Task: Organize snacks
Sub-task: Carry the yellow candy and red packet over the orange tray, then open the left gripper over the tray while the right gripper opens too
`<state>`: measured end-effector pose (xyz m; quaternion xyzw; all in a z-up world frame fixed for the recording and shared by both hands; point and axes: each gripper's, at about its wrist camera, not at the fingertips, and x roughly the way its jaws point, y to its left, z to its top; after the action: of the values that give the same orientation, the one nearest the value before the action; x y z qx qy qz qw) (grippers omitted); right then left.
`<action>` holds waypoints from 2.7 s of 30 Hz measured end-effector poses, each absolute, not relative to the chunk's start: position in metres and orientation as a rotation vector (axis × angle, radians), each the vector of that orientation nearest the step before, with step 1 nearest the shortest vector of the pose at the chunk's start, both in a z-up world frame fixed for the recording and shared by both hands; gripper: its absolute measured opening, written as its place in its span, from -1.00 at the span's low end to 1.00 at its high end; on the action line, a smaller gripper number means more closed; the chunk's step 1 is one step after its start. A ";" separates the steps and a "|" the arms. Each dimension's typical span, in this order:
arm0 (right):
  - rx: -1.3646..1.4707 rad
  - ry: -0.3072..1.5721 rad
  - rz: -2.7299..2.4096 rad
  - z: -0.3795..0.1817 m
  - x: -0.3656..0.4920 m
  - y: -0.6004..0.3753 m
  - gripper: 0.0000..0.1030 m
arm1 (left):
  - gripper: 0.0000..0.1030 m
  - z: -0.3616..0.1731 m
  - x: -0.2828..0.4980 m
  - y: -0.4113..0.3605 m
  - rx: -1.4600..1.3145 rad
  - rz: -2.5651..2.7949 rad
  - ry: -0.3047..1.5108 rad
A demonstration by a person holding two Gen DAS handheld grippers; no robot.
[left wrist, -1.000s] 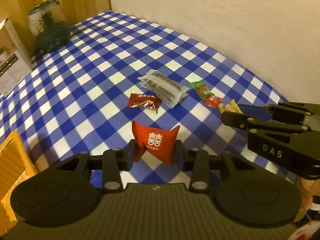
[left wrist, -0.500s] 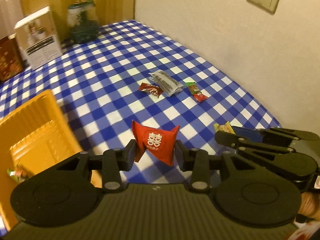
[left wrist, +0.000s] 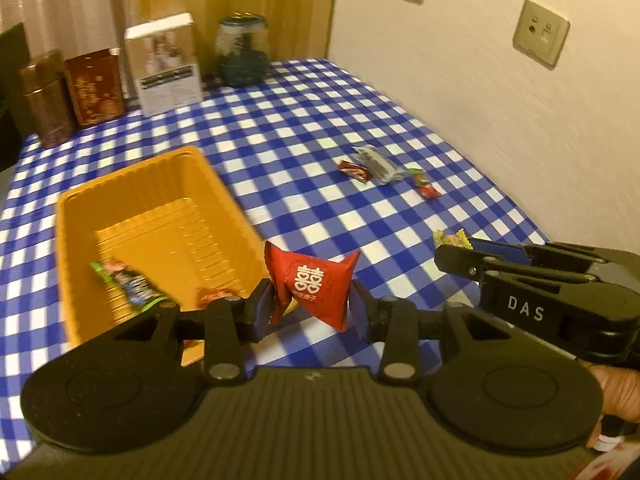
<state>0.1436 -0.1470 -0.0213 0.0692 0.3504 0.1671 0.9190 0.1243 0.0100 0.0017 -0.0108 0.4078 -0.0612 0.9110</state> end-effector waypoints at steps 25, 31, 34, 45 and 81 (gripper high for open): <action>0.017 0.714 0.541 -0.009 0.127 -0.054 -0.49 | -0.28 0.001 0.070 0.094 -0.115 0.056 0.821; 0.016 0.724 0.553 -0.014 0.138 -0.043 -0.49 | -0.28 -0.005 0.077 0.110 -0.138 0.085 0.820; 0.019 0.732 0.564 -0.018 0.145 -0.038 -0.49 | -0.28 -0.009 0.083 0.116 -0.149 0.095 0.823; 0.032 0.760 0.590 -0.034 0.176 -0.017 -0.49 | -0.32 -0.030 0.111 0.136 -0.173 0.127 0.839; 0.146 0.767 0.599 -0.039 0.195 -0.025 0.21 | -0.14 -0.037 0.106 0.144 -0.165 0.180 0.844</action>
<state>0.1954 -0.0254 -0.0394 0.0700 0.3684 0.2877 0.8812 0.1059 0.1443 -0.0369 -0.0801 0.4085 0.0870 0.9051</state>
